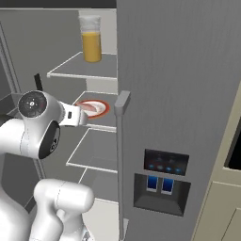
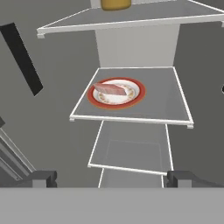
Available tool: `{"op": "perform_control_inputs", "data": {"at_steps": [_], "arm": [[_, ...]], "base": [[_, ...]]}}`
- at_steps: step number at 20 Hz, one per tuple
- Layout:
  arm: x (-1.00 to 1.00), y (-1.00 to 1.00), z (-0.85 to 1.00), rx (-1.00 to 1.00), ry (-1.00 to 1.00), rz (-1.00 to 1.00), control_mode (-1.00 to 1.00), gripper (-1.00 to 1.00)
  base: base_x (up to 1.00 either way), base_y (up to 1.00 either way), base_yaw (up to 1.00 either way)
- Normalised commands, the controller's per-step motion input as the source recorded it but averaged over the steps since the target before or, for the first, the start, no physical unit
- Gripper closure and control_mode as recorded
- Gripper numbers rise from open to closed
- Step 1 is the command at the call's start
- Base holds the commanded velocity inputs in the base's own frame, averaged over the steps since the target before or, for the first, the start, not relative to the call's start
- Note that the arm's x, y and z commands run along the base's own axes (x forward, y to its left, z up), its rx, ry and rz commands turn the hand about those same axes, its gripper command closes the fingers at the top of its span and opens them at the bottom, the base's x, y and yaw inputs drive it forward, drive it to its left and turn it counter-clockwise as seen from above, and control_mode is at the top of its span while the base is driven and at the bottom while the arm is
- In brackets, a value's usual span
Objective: Retrieve the steak from the fridge and place it on the saucepan with marinade on the stove.
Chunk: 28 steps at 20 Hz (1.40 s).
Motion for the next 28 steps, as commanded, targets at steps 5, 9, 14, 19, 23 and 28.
{"op": "perform_control_inputs", "data": {"at_steps": [5, 9, 14, 19, 23, 28], "arm": [[0.0, 0.0, 0.0, 0.0, 0.0, 0.0, 1.0, -1.0], [0.0, 0.0, 0.0, 0.0, 0.01, 0.0, -1.0, -1.0], [0.12, 0.0, 0.0, 0.0, 0.0, 0.03, -1.0, -1.0], [0.16, 0.01, 0.0, -0.04, 0.0, 0.04, -1.0, -1.0], [0.25, 0.15, -0.05, -0.12, 0.01, 0.02, -1.0, -1.0], [0.28, 0.16, -0.15, -0.13, 0.03, 0.02, -1.0, -1.0]], "base": [[0.0, 0.0, 0.0], [0.0, 0.0, 0.0], [0.0, 0.0, 0.0], [0.0, 0.0, 0.0], [0.0, 0.0, 0.0], [0.0, 0.0, 0.0]]}}
